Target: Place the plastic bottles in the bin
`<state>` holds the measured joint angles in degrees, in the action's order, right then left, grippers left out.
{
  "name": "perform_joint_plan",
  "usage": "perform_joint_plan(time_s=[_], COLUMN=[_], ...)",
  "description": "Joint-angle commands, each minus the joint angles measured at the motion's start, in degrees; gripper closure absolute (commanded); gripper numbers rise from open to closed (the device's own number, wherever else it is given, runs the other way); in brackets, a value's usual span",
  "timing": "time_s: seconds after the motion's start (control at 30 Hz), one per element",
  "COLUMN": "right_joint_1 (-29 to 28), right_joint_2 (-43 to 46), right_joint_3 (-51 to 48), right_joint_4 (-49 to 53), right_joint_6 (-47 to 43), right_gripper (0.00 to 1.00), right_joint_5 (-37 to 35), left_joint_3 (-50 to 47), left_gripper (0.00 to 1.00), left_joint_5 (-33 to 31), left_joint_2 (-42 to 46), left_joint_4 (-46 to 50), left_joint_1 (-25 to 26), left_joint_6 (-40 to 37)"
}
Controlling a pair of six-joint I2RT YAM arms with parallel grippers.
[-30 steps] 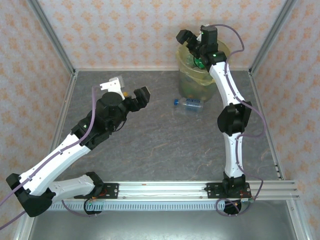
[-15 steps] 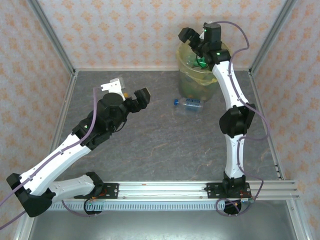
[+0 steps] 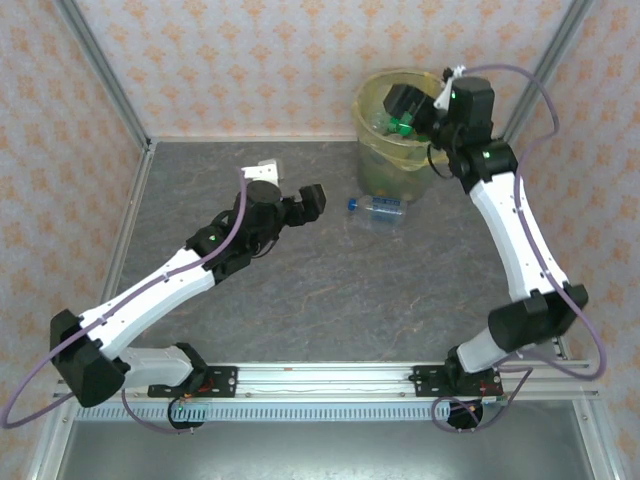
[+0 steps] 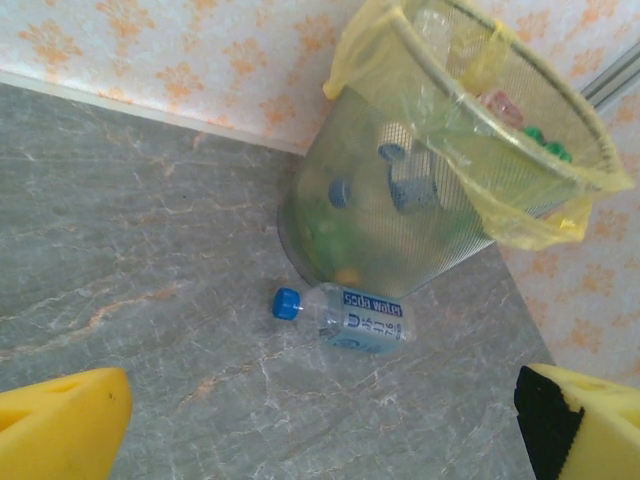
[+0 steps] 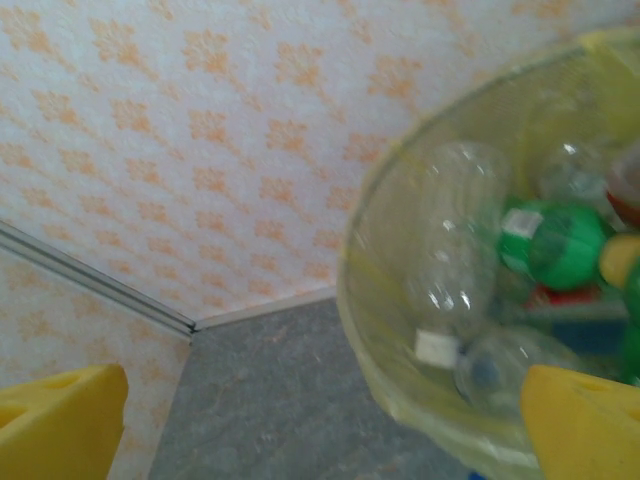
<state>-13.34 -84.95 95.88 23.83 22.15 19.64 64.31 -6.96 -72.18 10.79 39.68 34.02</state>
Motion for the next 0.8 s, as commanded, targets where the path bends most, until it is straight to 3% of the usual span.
perform_joint_plan(time_s=[0.0, 0.27, 0.6, 0.77], right_joint_1=[-0.25, -0.24, -0.28, -0.29], right_joint_2=[6.44, 22.03, 31.31, 33.68], right_joint_3=[-8.82, -29.59, -40.94, -43.04], right_joint_4=[-3.17, -4.53, -4.54, -4.02], right_joint_6=[-1.02, 2.34, 7.53, 8.27], right_gripper=[0.00, 0.00, 0.00, 0.00], right_joint_5=[-2.51, -4.68, -4.52, -4.76], left_joint_3=[0.35, 1.35, 6.00, 14.16], left_gripper=[0.01, 0.01, 0.01, 0.17], left_joint_5=[1.98, 4.35, 12.28, 17.96], left_joint_2=[-3.06, -12.06, -27.17, -36.40], left_joint_4=[-4.16, -9.39, -14.04, -11.43], left_joint_1=[-0.37, -1.73, -8.04, -11.04], left_joint_6=[-2.39, -3.02, 3.78, 6.52])
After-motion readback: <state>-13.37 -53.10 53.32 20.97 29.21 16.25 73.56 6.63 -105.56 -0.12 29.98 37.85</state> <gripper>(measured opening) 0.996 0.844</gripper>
